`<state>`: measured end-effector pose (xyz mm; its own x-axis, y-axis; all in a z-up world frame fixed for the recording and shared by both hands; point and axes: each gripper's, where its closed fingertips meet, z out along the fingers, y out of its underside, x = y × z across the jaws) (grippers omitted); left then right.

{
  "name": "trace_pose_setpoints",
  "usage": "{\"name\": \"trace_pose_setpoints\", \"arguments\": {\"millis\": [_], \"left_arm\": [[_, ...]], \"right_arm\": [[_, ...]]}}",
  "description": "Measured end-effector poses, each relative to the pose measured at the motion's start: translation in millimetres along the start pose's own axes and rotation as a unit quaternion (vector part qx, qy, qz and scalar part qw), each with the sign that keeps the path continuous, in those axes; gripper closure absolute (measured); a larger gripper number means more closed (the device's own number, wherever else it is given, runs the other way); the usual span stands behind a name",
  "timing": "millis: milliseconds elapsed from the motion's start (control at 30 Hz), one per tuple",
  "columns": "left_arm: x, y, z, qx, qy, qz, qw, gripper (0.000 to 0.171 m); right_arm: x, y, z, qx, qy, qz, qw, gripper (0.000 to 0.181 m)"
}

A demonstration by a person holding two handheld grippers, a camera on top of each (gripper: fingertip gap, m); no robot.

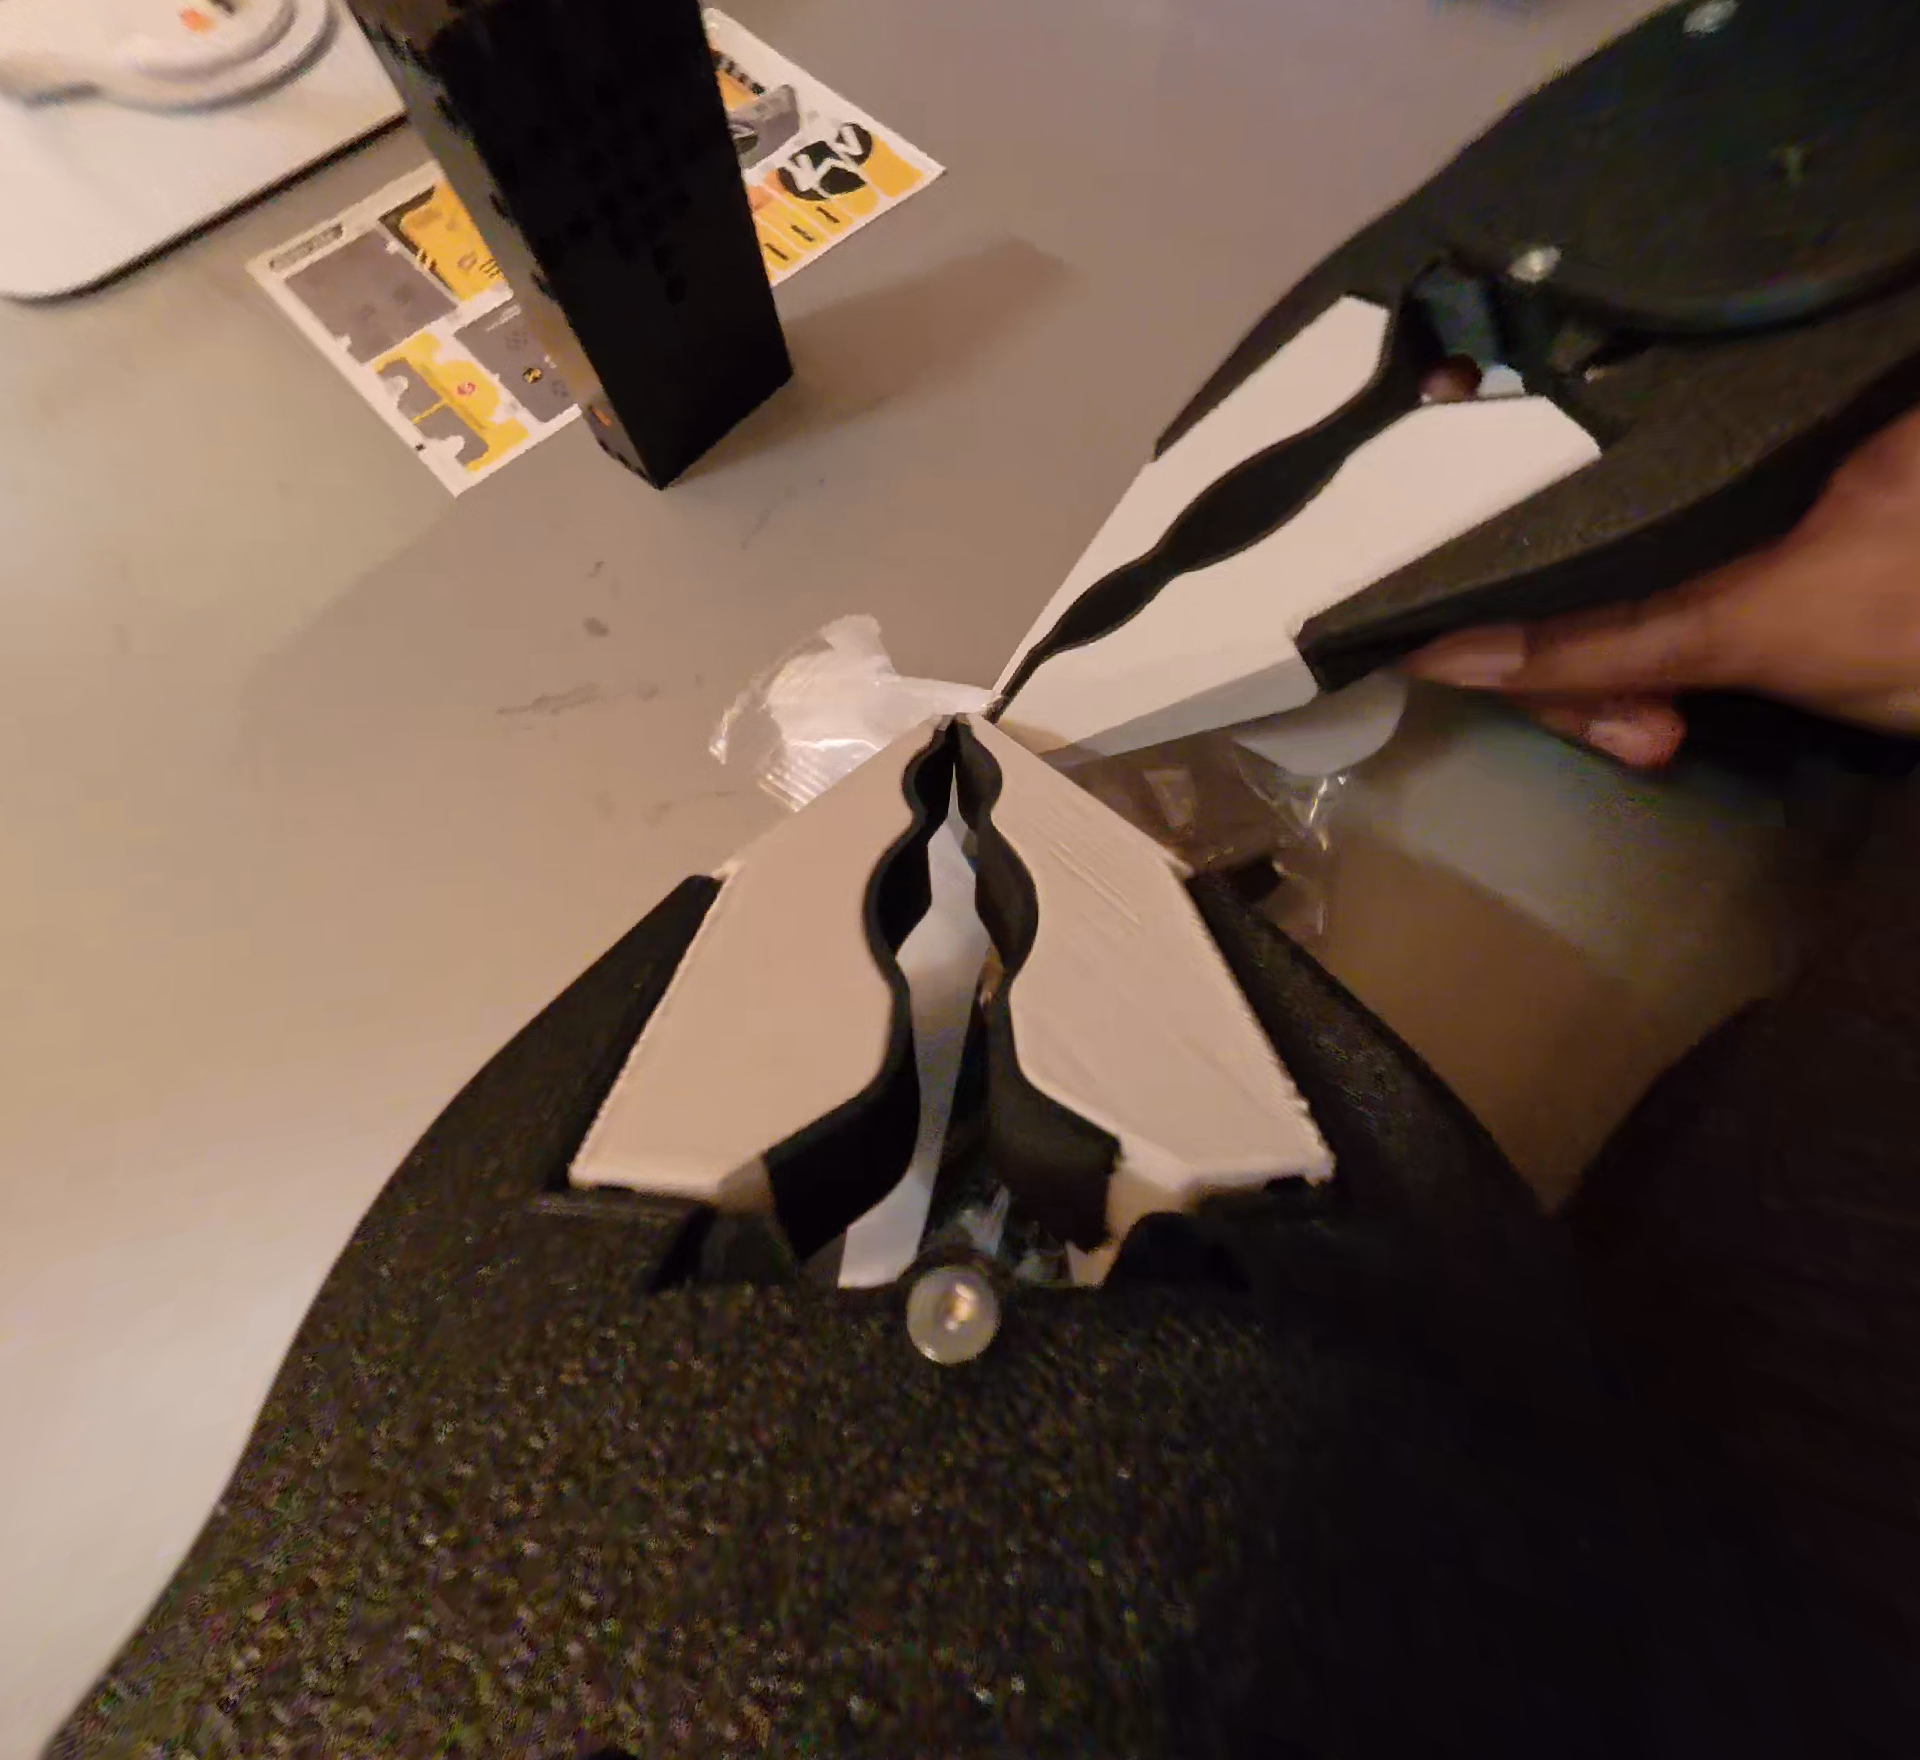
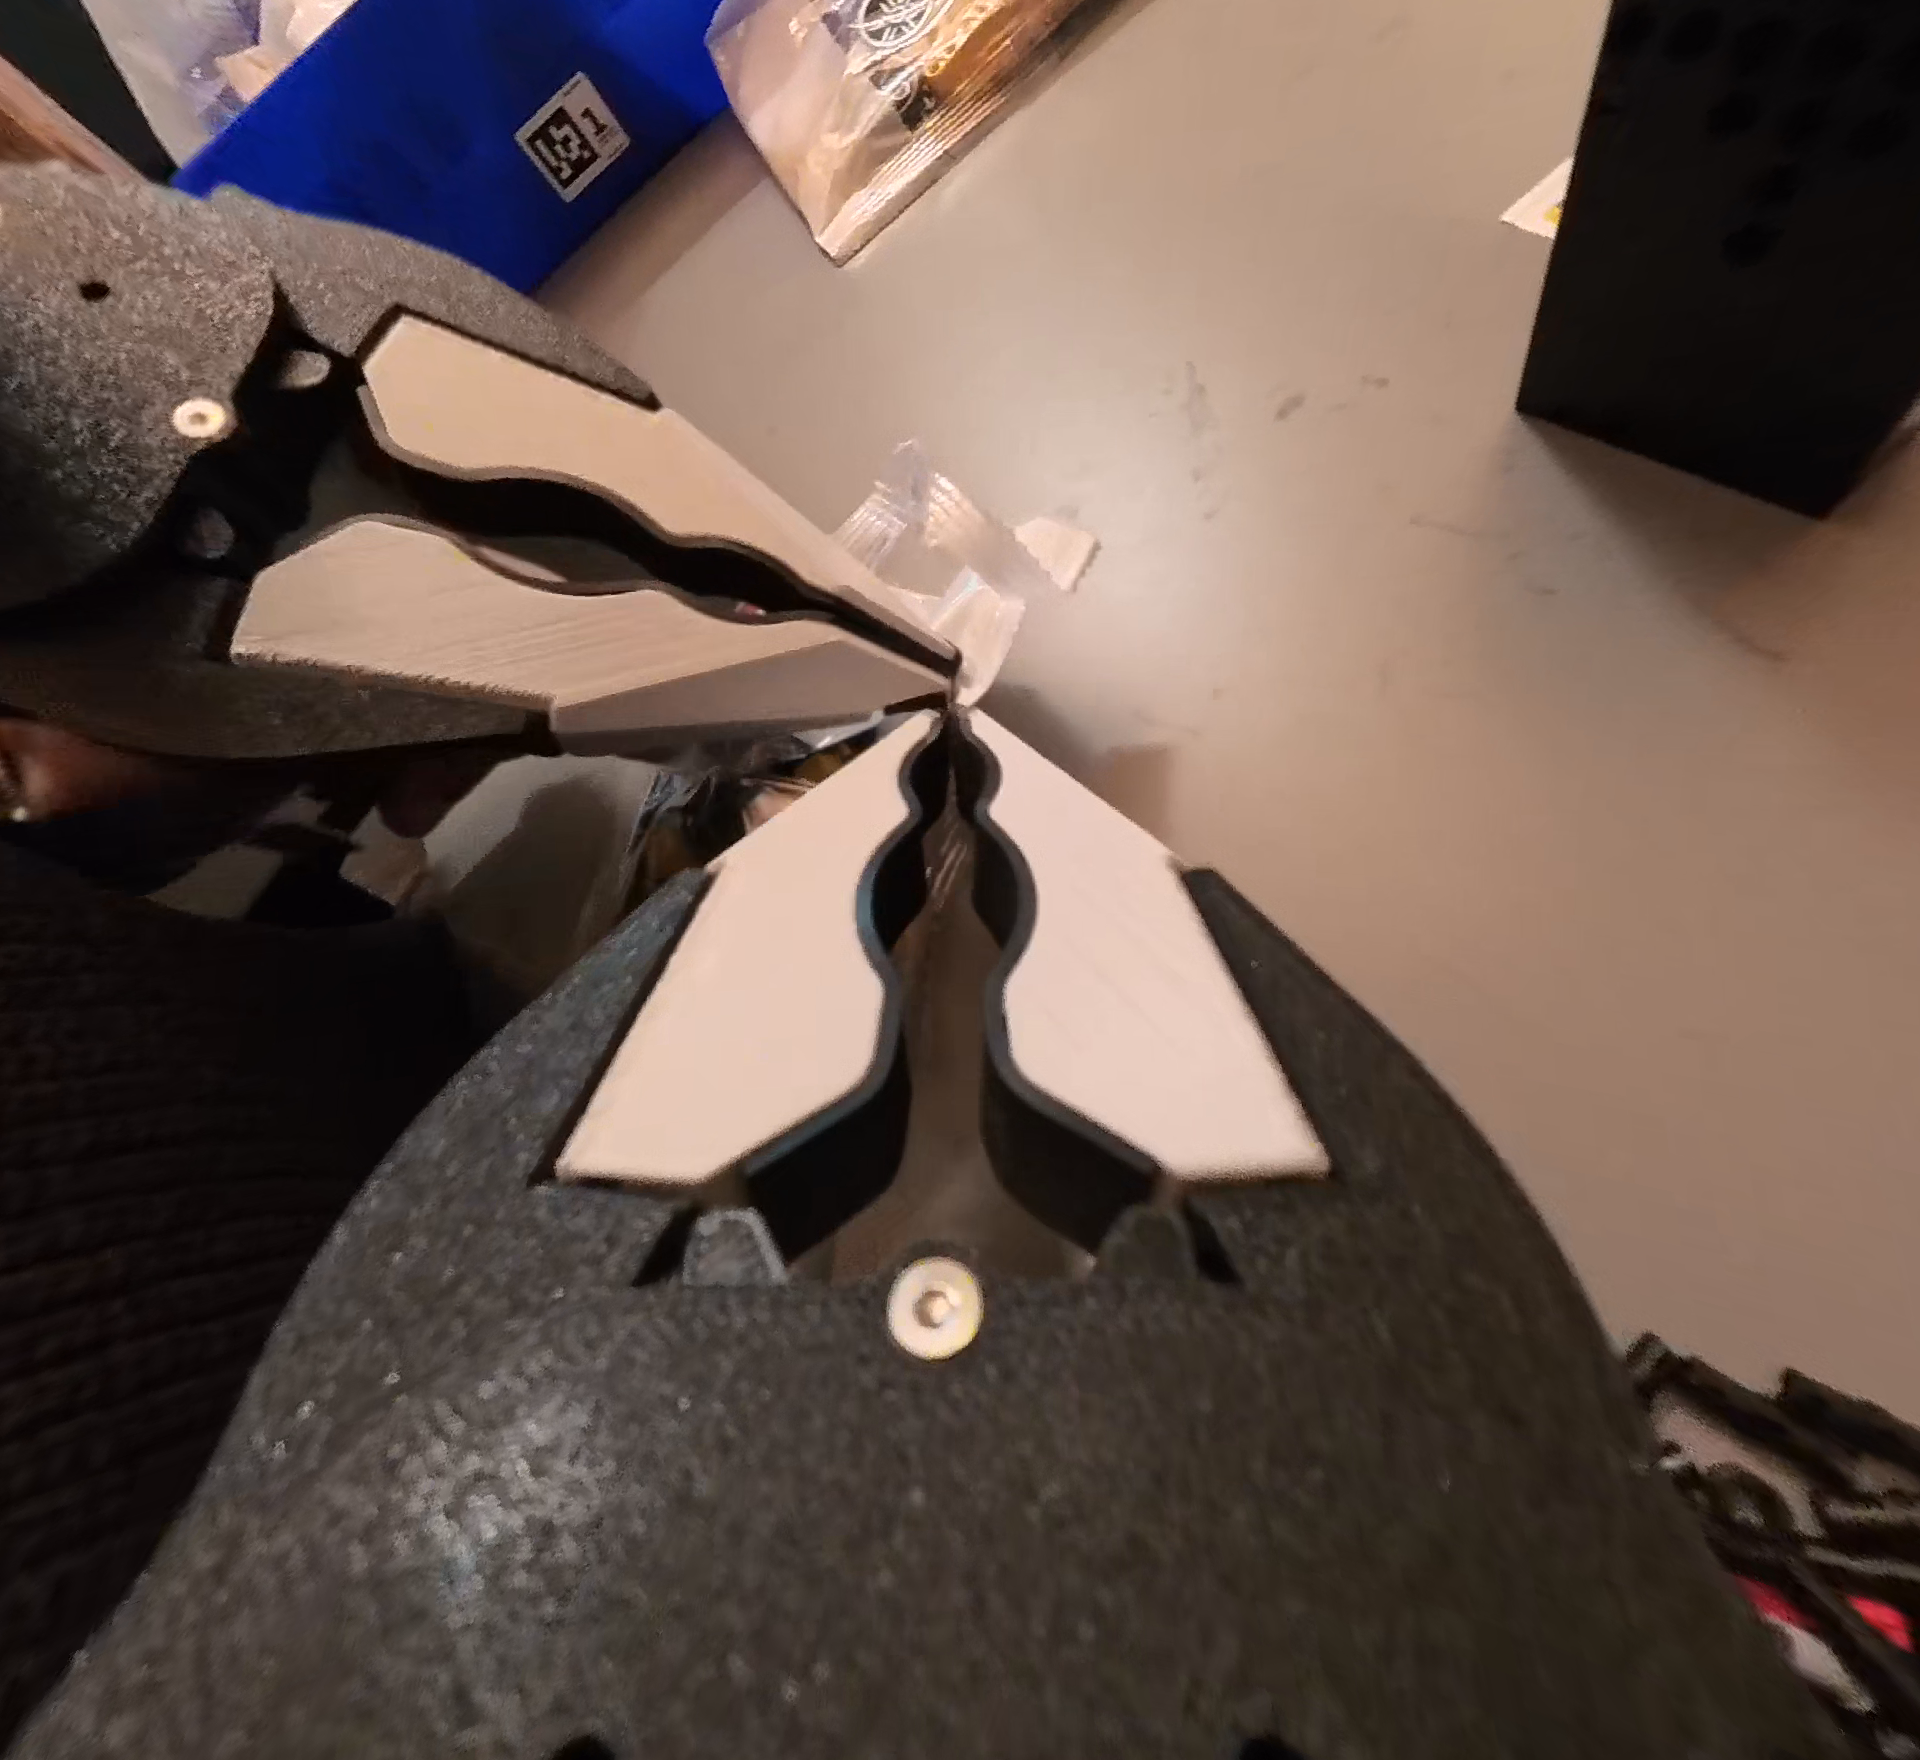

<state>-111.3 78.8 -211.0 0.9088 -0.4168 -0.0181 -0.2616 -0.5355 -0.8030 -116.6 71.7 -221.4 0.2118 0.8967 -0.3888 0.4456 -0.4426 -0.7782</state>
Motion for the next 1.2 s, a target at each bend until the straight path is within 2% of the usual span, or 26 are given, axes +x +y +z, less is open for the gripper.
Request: {"name": "trace_pose_setpoints", "arguments": {"millis": [167,300,667,900,1067,1200], "left_arm": [[-1.5,3.9,5.1,0.001,-0.038,-0.057,0.998,0.171],[-0.1,0.4,-1.0,0.004,-0.046,-0.048,0.998,0.171],[6.4,-0.7,-9.3,0.008,-0.008,-0.092,0.996,0.171],[14.8,-0.3,-14.3,0.007,0.016,-0.095,0.995,0.171],[20.3,-1.9,-20.3,-0.01,0.005,-0.068,0.998,0.171],[25.0,0.1,-24.2,-0.01,0.025,-0.097,0.995,0.171]], "right_arm": [[4.2,3.8,2.0,0.004,0.021,0.008,1.0,0.181],[-1.6,0.9,-2.1,0.015,0.006,0.026,1.0,0.181],[-10.2,2.2,-10.7,0.033,-0.031,0.063,0.997,0.181],[-16.5,5.8,-18.4,0.036,-0.064,0.084,0.994,0.181],[-19.9,5.7,-23.6,0.053,-0.088,0.105,0.989,0.181],[-25.1,9.4,-26.6,0.055,-0.104,0.119,0.986,0.181]]}}
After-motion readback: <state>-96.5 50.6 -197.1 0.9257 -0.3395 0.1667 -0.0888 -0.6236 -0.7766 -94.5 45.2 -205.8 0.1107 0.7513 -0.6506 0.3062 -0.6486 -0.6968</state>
